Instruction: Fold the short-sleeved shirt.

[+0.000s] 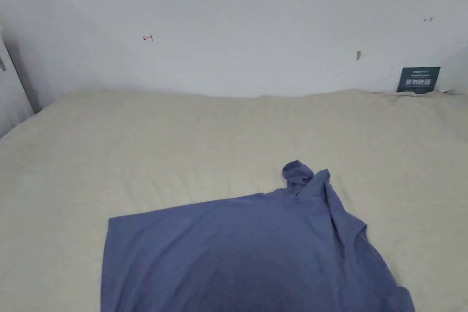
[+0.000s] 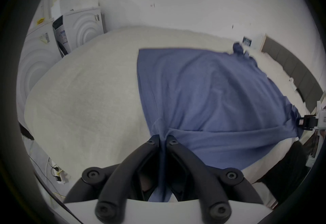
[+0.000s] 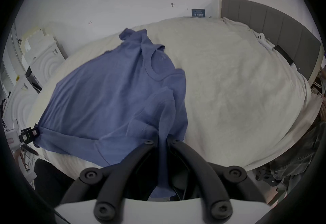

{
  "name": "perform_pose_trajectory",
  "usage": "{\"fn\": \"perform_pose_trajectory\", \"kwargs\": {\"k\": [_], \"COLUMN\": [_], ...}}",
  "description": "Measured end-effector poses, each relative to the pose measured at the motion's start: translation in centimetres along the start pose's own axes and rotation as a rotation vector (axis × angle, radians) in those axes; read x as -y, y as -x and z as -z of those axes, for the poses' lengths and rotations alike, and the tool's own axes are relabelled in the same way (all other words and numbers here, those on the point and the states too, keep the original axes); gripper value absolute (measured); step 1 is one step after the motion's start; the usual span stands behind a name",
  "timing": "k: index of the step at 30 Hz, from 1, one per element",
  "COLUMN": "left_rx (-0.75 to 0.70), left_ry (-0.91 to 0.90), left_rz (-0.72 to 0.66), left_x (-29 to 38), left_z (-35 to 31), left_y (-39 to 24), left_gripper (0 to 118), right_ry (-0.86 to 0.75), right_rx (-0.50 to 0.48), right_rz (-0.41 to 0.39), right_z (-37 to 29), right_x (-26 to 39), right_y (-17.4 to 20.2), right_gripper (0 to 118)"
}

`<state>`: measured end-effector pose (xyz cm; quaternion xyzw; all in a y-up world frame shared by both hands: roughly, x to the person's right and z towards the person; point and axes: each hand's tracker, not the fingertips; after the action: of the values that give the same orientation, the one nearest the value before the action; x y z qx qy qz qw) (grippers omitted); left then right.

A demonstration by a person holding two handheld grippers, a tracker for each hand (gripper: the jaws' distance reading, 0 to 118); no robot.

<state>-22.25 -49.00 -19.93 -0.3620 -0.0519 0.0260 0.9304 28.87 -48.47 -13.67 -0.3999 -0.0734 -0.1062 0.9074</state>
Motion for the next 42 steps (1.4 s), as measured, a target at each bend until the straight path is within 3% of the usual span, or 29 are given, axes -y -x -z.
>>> {"fn": "perform_pose_trajectory", "kwargs": {"k": [8, 15, 28, 37, 42], "left_rx": [0.079, 0.046, 0.070, 0.124, 0.085], "left_ry": [-0.160, -0.122, -0.157, -0.201, -0.190], "left_rz": [-0.074, -0.015, -0.090, -0.099, -0.115], "left_x": [1.4, 1.9, 1.1, -4.0, -9.1], "left_z": [-5.4, -5.4, -7.3, -3.9, 0.6], "left_y": [1.2, 1.2, 1.8, 2.6, 4.1], "left_gripper": [4, 5, 5, 4, 4], "right_ry": [-0.102, -0.150, -0.196, -0.275, -0.233], "right_rx": [-0.071, -0.086, -0.125, -0.217, -0.241], "right_rz": [0.032, 0.037, 0.048, 0.030, 0.018], "right_z": [-3.8, -5.5, -6.7, -3.7, 1.2], "right_x": [-0.9, -1.8, -2.6, -10.5, -17.0], "right_y": [-0.4, 0.5, 1.1, 3.3, 4.8], "right_gripper": [6, 6, 6, 6, 6]}}
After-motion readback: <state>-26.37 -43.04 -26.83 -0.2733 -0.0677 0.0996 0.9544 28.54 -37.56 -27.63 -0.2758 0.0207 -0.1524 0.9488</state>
